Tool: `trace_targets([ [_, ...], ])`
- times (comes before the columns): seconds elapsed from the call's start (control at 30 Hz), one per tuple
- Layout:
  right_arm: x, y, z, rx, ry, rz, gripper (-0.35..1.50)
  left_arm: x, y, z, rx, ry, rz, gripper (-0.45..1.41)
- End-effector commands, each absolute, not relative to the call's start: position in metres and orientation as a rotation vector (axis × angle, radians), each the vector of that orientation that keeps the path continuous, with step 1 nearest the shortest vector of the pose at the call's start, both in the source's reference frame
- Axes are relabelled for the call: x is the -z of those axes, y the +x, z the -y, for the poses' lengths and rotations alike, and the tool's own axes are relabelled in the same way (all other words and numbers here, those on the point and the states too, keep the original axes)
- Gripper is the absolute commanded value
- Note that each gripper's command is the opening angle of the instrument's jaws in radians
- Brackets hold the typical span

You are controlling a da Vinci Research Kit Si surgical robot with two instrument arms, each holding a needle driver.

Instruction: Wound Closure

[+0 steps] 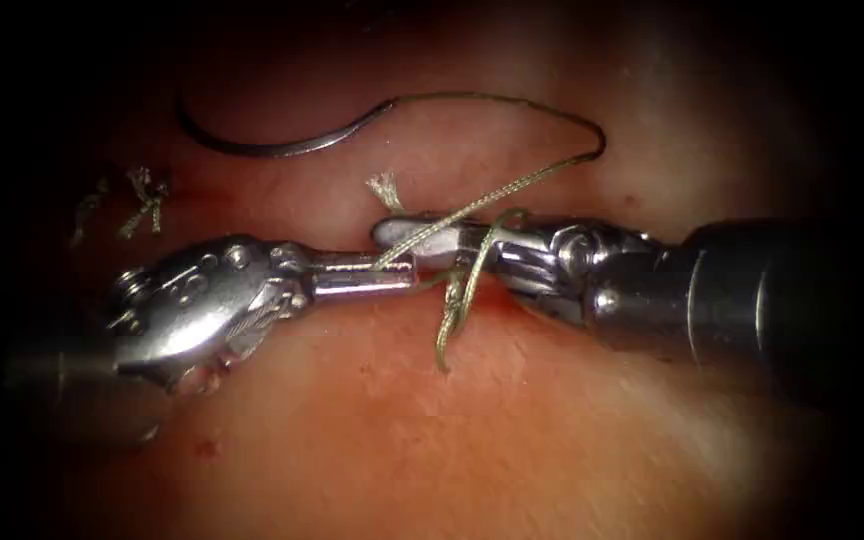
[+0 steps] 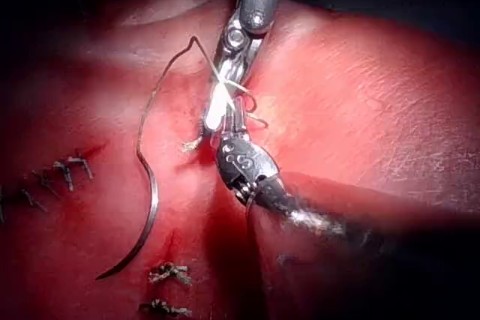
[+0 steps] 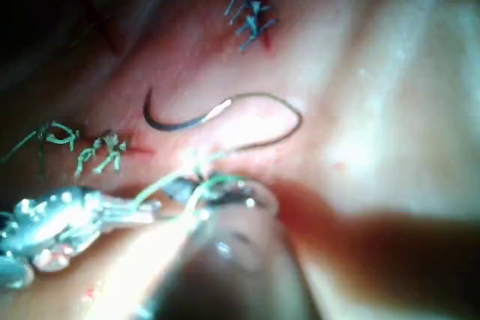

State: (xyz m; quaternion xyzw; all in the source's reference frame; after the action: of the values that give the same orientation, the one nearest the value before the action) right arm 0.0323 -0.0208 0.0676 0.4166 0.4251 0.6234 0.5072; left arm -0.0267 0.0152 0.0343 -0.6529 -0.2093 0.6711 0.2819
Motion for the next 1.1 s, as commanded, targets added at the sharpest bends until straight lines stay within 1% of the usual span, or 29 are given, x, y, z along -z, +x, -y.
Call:
trace_targets([
  [0.03, -0.0684, 0.0326, 0.0206, -1.488, 0.982, -0.995, -0.35, -0.0349, -0.0271, -0.0151, -1.797, -1.751, 0.561, -0.45],
  [0.07, -0.0684, 0.0326, 0.0206, -1.488, 0.982, -0.995, -0.35, -0.0349, -0.0271, -0.0151, -1.797, -1.751, 0.561, -0.45],
  [0.1, -0.0684, 0.0321, 0.0205, -1.463, 0.888, -0.977, -0.35, -0.0349, -0.0271, -0.0151, -1.797, -1.751, 0.562, -0.45],
  [0.3, -0.0676, 0.0304, 0.0200, -1.424, 0.808, -0.999, -0.35, -0.0348, -0.0263, -0.0154, -1.796, -1.755, 0.573, -0.45],
  [0.5, -0.0637, 0.0284, 0.0201, -1.371, 0.758, -1.047, -0.35, -0.0354, -0.0238, -0.0171, -1.794, -1.735, 0.556, -0.45],
  [0.63, -0.0623, 0.0285, 0.0198, -1.338, 0.702, -1.068, -0.35, -0.0358, -0.0233, -0.0173, -1.792, -1.731, 0.544, -0.45],
  [0.77, -0.0616, 0.0301, 0.0184, -1.300, 0.626, -1.082, -0.35, -0.0357, -0.0235, -0.0169, -1.793, -1.726, 0.535, -0.45],
  [0.8, -0.0616, 0.0305, 0.0182, -1.305, 0.624, -1.088, -0.11, -0.0356, -0.0237, -0.0167, -1.792, -1.725, 0.533, -0.45],
  [0.83, -0.0617, 0.0309, 0.0181, -1.304, 0.629, -1.102, 0.32, -0.0354, -0.0238, -0.0166, -1.792, -1.721, 0.527, -0.45],
  [0.87, -0.0618, 0.0312, 0.0181, -1.302, 0.634, -1.115, 0.62, -0.0352, -0.0240, -0.0163, -1.792, -1.725, 0.532, -0.45],
  [0.9, -0.0620, 0.0320, 0.0180, -1.298, 0.641, -1.140, 0.77, -0.0350, -0.0245, -0.0160, -1.792, -1.729, 0.539, -0.45],
  [0.93, -0.0621, 0.0322, 0.0182, -1.286, 0.644, -1.143, 0.76, -0.0348, -0.0247, -0.0160, -1.791, -1.730, 0.540, -0.45],
  [1.0, -0.0624, 0.0325, 0.0191, -1.206, 0.598, -1.153, 0.64, -0.0345, -0.0251, -0.0159, -1.786, -1.734, 0.543, -0.45],
  [1.1, -0.0627, 0.0323, 0.0197, -1.195, 0.600, -1.139, 0.61, -0.0345, -0.0252, -0.0160, -1.786, -1.734, 0.543, -0.45],
])
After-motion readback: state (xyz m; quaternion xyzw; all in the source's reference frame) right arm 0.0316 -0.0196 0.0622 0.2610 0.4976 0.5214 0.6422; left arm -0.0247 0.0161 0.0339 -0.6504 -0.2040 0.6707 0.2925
